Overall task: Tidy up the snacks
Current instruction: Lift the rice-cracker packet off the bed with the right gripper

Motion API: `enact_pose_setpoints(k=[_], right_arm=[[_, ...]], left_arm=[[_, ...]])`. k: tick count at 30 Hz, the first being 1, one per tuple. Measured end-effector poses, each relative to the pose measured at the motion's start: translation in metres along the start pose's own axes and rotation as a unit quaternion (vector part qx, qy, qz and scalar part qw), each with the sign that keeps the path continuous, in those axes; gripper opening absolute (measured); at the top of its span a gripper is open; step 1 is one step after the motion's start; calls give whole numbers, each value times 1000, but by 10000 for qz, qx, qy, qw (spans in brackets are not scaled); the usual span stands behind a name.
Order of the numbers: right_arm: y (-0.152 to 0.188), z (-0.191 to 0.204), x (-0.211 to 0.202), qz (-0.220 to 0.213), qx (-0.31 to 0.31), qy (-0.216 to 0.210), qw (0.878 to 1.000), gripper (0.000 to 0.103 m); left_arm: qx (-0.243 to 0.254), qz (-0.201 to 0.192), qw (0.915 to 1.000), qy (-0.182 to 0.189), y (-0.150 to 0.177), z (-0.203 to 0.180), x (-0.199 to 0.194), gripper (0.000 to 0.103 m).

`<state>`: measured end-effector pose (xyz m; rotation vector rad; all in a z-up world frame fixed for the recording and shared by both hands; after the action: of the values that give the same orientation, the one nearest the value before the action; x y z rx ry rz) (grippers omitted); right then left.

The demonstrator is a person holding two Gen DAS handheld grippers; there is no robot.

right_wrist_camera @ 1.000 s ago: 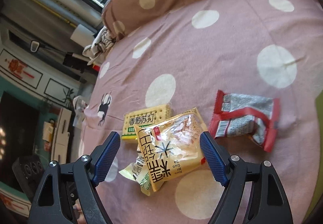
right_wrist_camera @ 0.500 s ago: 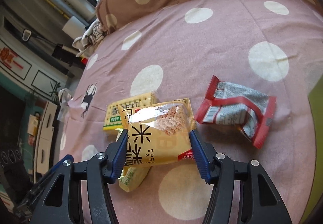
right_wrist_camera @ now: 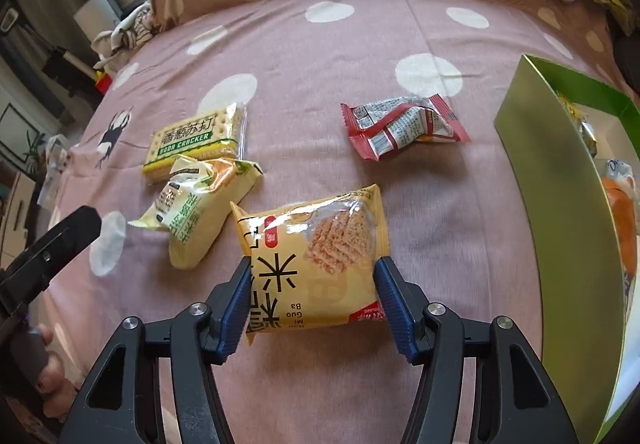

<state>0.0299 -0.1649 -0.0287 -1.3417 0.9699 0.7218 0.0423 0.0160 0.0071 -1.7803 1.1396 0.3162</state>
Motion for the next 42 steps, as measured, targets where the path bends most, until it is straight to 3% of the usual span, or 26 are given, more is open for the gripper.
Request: enact_pose_setpoints(k=[4,7,15,17,24,25,27,31,42], right_arm=[[-5,-7,-13,-138,240,-498,9984,72],[-9,-15,-22,-293,458,-744,9957,73],[-12,-32,-11,-144,974,-1283,9868,73],[-10,-29,-5,-17,989,-1370,9856,73],[-6,-16,12,220,881,-1408,9859,71],[-5,-16,14,230,858,-1381,9864,71],[-6,-13,17,248,798,-1319,9877,62],[-4,-8,16,170,657,-1292,9893,52],[-18,-27,-40,-702,731,-1256,9869,52]], left_arm=[[89,106,9999,15,5,-7,5,102],[173,175,9997,76,9,-16,8,101],[455,594,9922,995,30,-68,23,90],[528,764,9894,1112,39,-79,31,74],[518,1178,9836,1263,57,-89,59,62],[484,1222,9829,1287,59,-89,63,56],[406,1316,9817,1313,63,-88,69,48],[534,1240,9832,1228,64,-89,73,44],[987,632,9832,1398,40,-125,43,41]])
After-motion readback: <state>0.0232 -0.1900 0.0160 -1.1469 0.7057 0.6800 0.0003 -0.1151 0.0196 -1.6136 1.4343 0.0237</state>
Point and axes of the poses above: each gripper's, at about its wrist camera, not at the fingertips, and x roughly the way its jaws point, z to its left, y to its underside, the point moved 7 cm from there along x, roughly the way its jaws point, and after that the axes turned 14 degrees about y, right-handed, at the moved point
